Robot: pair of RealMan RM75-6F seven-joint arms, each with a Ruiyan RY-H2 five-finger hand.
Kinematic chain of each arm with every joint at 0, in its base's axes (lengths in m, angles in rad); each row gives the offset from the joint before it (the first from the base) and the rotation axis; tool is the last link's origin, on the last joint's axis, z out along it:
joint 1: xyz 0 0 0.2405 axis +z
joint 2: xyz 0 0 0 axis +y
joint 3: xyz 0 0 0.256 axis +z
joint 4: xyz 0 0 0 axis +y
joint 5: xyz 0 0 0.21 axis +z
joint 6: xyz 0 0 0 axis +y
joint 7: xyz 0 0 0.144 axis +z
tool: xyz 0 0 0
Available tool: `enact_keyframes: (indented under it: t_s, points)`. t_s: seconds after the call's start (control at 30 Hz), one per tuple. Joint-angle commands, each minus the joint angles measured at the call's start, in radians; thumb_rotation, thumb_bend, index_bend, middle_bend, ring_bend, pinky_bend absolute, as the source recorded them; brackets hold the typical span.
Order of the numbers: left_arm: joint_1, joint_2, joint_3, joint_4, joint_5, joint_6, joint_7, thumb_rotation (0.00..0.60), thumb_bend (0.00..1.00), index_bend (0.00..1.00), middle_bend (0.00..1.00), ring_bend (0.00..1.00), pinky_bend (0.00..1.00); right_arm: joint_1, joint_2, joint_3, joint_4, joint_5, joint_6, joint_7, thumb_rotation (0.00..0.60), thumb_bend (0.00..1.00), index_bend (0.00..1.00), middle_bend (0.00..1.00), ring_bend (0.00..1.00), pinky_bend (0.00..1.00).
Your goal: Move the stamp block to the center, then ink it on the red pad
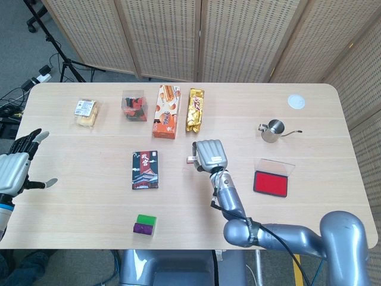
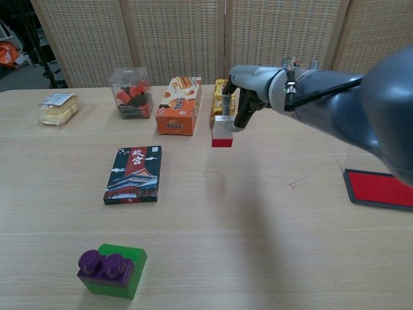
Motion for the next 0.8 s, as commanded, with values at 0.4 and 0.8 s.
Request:
enact_keyframes:
  t_s: [0.4,0.8]
  points:
    - [-0.004,-0.029,0.017,-0.021,0.01,0.014,0.074,0.6,0.0,0.0,0.0,0.0,0.0,-0.277,0.412,-0.184,-0.267,-0.212,-0.051,0.214,0.6,0.57,0.56,0.95,1.0,1.0]
    - [-0.005,-0.047,0.024,-0.037,-0.007,0.026,0.131,0.6,0.0,0.0,0.0,0.0,0.0,-0.428,0.433,-0.286,-0.008,-0.389,-0.187,0.542,0.6,0.57,0.56,0.95,1.0,1.0]
